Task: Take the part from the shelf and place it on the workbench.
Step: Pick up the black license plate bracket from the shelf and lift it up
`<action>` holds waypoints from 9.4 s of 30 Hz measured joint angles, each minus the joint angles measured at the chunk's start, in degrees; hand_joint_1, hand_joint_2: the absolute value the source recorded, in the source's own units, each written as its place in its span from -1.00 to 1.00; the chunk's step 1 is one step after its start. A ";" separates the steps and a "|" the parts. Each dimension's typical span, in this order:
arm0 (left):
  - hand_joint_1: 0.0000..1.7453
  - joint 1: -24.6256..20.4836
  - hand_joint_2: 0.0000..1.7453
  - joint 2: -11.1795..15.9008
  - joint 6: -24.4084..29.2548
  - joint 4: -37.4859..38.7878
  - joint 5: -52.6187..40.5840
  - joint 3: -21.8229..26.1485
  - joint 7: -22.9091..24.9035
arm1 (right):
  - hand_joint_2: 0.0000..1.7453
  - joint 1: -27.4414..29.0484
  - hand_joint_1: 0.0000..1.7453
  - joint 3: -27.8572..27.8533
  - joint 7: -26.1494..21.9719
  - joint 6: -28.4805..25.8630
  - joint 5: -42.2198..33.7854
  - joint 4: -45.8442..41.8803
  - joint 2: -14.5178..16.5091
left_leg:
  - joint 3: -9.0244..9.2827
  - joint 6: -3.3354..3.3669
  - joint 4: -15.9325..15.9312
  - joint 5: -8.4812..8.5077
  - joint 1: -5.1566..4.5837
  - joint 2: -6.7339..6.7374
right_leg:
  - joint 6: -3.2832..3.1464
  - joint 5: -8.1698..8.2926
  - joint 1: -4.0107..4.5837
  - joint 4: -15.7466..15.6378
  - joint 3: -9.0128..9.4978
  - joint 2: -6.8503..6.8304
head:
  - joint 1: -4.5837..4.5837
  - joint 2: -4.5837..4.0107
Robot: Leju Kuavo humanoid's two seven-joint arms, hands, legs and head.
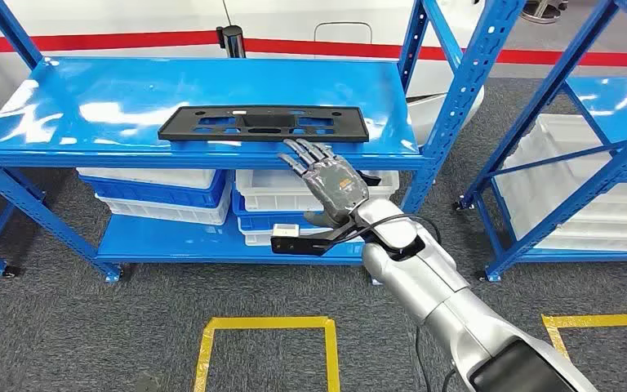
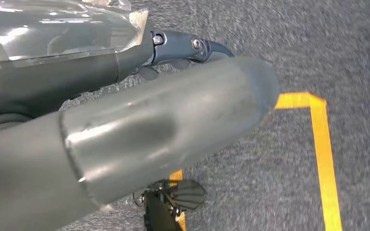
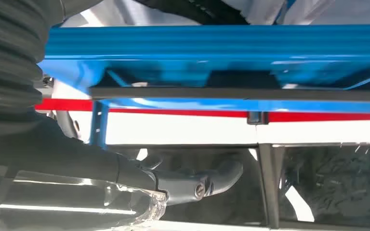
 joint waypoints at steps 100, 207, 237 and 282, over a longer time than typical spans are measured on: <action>-1.00 0.51 -1.00 -2.84 8.95 -4.58 8.82 -0.84 -18.88 | 1.00 -6.22 0.89 -1.36 3.25 -3.98 5.96 16.91 3.91 | 5.48 -0.56 -1.95 -3.62 -0.35 0.12 | -2.69 4.50 1.28 -0.16 -3.75 0.03 | 0.22 0.00; -1.00 2.60 -1.00 -1.46 10.57 -4.93 26.93 -15.64 -18.91 | 1.00 17.08 -1.00 -10.32 4.07 0.12 4.17 -26.69 -19.32 | 5.39 -0.36 -1.95 -3.78 -0.35 0.12 | -2.68 4.48 1.26 -0.19 -3.75 0.01 | 0.21 0.00; -1.00 2.46 -1.00 -1.45 12.99 -4.68 28.09 -15.84 -18.91 | 1.00 28.16 -1.00 -8.69 9.84 -17.28 23.27 -25.21 -10.76 | 5.37 -0.37 -1.97 -3.78 -0.35 0.12 | -2.69 4.47 1.27 -0.19 -3.77 0.01 | 0.21 0.00; -1.00 2.40 -1.00 -1.50 13.04 -4.68 27.94 -17.14 -18.91 | 1.00 27.02 -1.00 -2.72 27.79 -21.27 29.57 -13.16 -2.33 | 5.39 -0.39 -1.97 -3.76 -0.35 0.13 | -2.69 4.47 1.27 -0.19 -3.76 0.02 | 0.21 0.00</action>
